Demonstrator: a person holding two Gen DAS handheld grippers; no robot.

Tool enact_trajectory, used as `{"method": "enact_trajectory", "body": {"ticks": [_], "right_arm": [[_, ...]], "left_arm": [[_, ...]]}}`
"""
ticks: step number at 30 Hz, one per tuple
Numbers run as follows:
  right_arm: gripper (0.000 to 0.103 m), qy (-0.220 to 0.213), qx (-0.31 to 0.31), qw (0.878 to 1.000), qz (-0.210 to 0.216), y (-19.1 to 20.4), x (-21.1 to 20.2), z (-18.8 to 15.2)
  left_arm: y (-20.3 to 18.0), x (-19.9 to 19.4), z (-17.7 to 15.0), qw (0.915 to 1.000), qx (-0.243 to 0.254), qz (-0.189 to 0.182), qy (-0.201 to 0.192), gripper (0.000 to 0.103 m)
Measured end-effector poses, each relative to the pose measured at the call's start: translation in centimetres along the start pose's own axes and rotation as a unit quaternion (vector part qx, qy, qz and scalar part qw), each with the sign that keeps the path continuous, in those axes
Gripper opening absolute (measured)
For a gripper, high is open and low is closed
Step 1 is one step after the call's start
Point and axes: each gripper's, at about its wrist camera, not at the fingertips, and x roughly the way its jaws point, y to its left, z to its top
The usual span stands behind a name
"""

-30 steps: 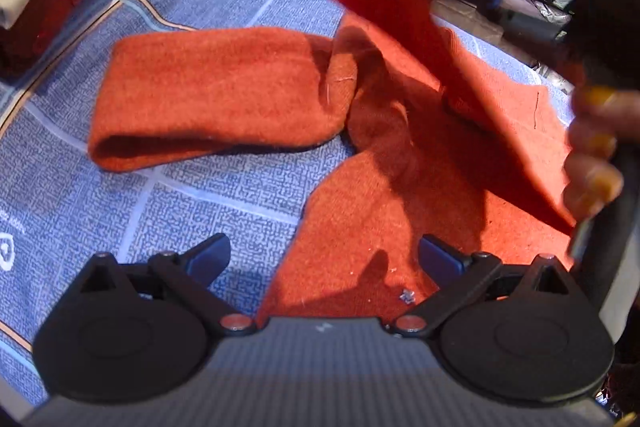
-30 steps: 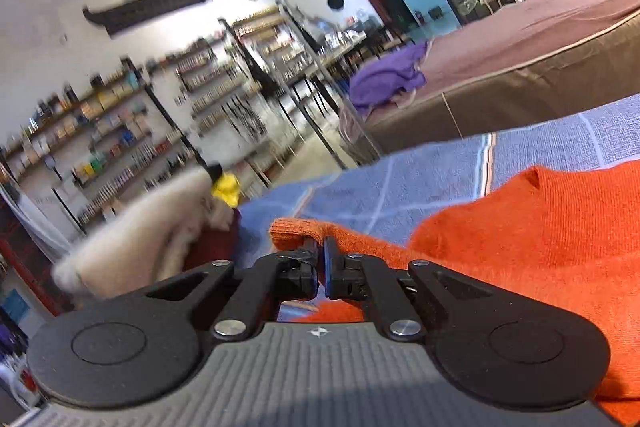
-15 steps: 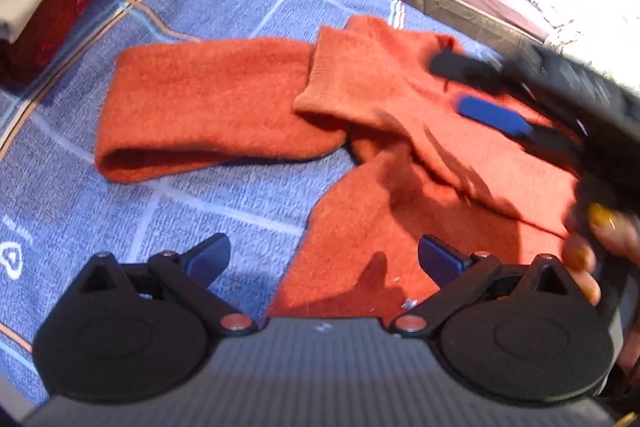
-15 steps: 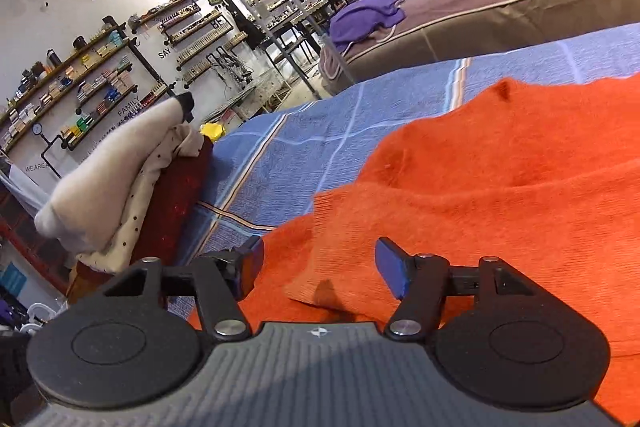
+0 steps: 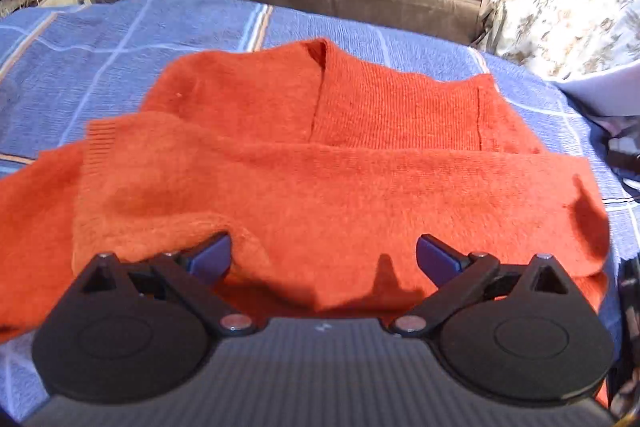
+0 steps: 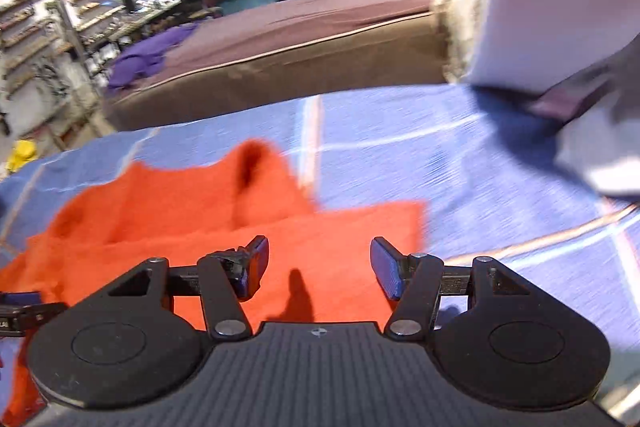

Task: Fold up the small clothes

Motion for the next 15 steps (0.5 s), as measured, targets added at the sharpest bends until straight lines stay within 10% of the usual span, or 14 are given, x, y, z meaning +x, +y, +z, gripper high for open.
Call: {"method": "enact_trajectory", "body": {"ticks": [7, 15], "right_arm": [[0.076, 0.089, 0.165, 0.981, 0.049, -8.4, 5.4, 2.9], [0.076, 0.229, 0.212, 0.937, 0.158, -7.6, 12.3, 2.4]], "left_arm": [[-2.1, 3.8, -0.4, 0.9972, 0.062, 0.036, 0.021, 0.103], [-2.5, 4.4, -1.1, 0.993, 0.107, 0.046, 0.02, 0.103]]}}
